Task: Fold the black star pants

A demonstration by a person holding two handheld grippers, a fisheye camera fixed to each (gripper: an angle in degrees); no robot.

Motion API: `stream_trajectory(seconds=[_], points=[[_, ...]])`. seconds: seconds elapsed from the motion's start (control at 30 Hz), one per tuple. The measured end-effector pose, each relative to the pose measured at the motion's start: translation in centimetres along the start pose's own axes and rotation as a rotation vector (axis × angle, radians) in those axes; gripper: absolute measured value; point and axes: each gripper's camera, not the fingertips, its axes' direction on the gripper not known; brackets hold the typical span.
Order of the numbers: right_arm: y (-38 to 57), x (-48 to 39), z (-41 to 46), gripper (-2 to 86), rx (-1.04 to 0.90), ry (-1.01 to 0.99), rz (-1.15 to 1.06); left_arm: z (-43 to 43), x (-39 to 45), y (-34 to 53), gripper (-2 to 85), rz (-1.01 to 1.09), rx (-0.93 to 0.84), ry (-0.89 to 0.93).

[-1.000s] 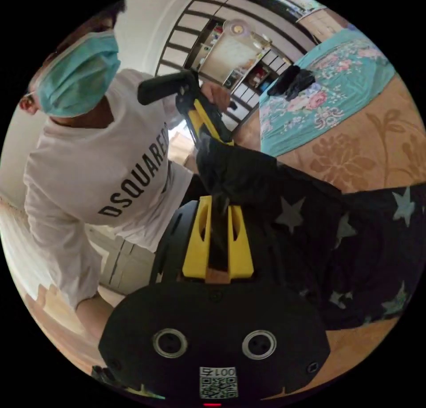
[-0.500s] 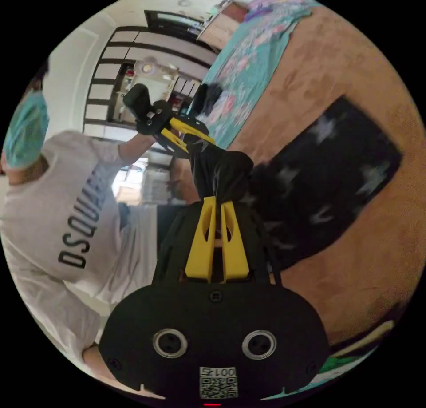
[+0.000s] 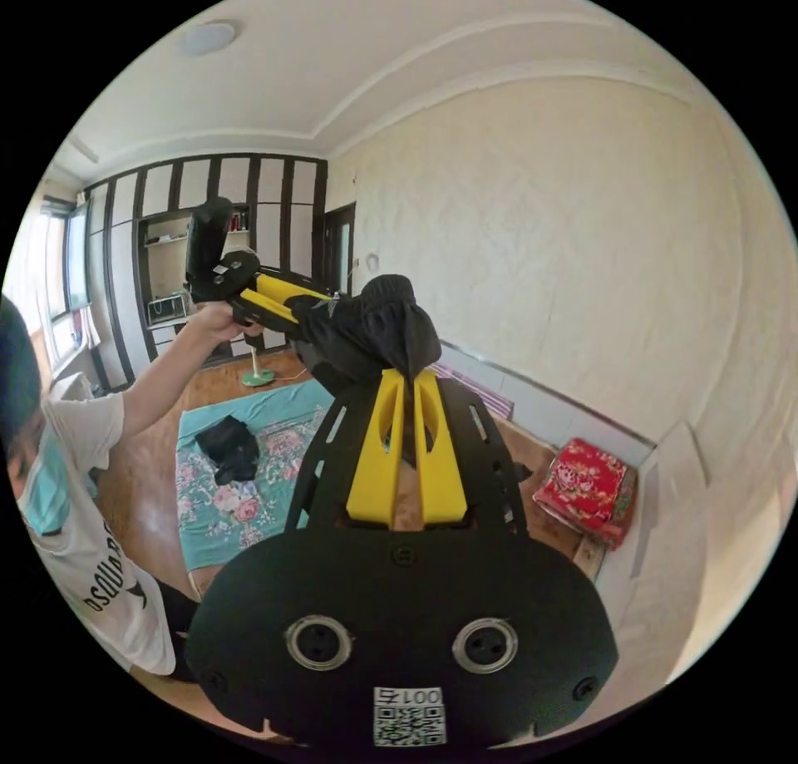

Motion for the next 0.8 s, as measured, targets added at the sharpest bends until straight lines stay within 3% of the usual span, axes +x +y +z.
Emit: stream_trajectory(seconds=[0.2,0.33,0.53,0.7,0.8], points=[[5.5,-4.4,1.4,1.7,-0.108,0.016,0.006,4.6,5.0,5.2,7.9,0.032,-0.021,0.013],[14.4,-6.4,4.2,1.8,-0.216,-0.069,0.135,12.6,11.0,12.0,7.9,0.005,-0.101,0.219],[31.1,-13.6,8.7,1.6,-0.503,-0.312,0.155,22.3,24.0,23.6,7.8,-0.008,-0.297,0.571],[42.2,-19.0,11.3,1.7,-0.763,-0.512,0.326,28.0,33.7,30.6,7.8,-0.216,-0.512,0.747],[45.3,-20.7,10.8,1.6,-0.814,-0.638,0.411,29.3,37.7,32.4,7.9,-0.262,-0.606,0.833]])
